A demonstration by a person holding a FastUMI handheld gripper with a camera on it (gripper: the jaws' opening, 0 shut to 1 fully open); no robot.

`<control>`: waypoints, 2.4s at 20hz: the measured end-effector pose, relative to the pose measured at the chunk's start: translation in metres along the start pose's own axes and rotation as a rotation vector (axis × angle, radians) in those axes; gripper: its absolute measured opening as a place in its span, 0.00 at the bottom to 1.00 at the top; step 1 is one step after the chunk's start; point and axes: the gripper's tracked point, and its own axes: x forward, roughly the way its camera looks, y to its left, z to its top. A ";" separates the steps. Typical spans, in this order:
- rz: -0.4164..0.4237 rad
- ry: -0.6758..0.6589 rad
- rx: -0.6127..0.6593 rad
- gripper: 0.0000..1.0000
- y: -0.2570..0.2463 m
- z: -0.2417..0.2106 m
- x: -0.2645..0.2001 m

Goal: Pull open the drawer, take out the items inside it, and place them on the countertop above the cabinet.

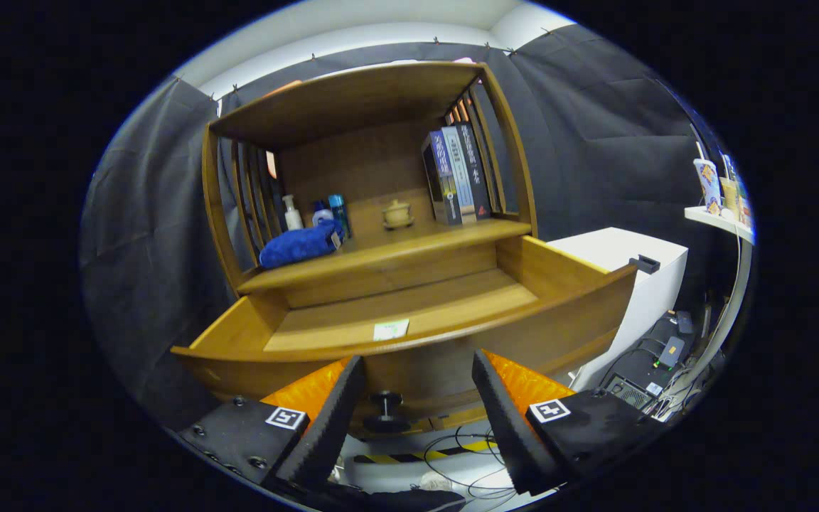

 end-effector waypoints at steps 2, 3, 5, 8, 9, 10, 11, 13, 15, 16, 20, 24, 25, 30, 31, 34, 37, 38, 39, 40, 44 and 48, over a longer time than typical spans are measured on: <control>0.017 -0.018 0.000 0.98 0.004 0.024 -0.001; 0.029 -0.024 0.010 0.98 0.010 0.035 0.002; 0.052 -0.031 0.029 0.98 0.019 0.057 0.009; 0.073 0.027 0.058 0.98 0.032 0.078 0.035; 0.066 0.062 0.062 0.98 0.034 0.084 0.047; 0.060 0.095 0.051 0.98 0.034 0.088 0.058; 0.061 0.111 0.028 0.98 0.038 0.092 0.067; 0.049 0.169 -0.061 0.98 0.043 0.090 0.089; 0.043 0.250 -0.150 0.99 0.050 0.074 0.108; 0.039 0.298 -0.170 0.98 0.053 0.063 0.119; 0.008 0.473 -0.240 0.99 0.051 0.029 0.150; -0.014 0.669 -0.150 1.00 0.052 -0.016 0.160; -0.028 0.720 -0.127 1.00 0.048 -0.030 0.159; -0.082 0.859 -0.144 0.99 0.034 -0.072 0.162; -0.070 0.870 -0.146 1.00 0.037 -0.077 0.163; -0.037 0.919 -0.189 0.88 0.044 -0.090 0.162; -0.006 0.939 -0.210 0.71 0.050 -0.095 0.162; -0.003 0.934 -0.216 0.62 0.052 -0.090 0.161; -0.012 0.924 -0.216 0.59 0.051 -0.083 0.161; -0.014 0.907 -0.211 0.55 0.055 -0.082 0.161; 0.013 0.847 -0.183 0.53 0.066 -0.055 0.160; 0.061 0.788 -0.158 0.53 0.077 -0.015 0.151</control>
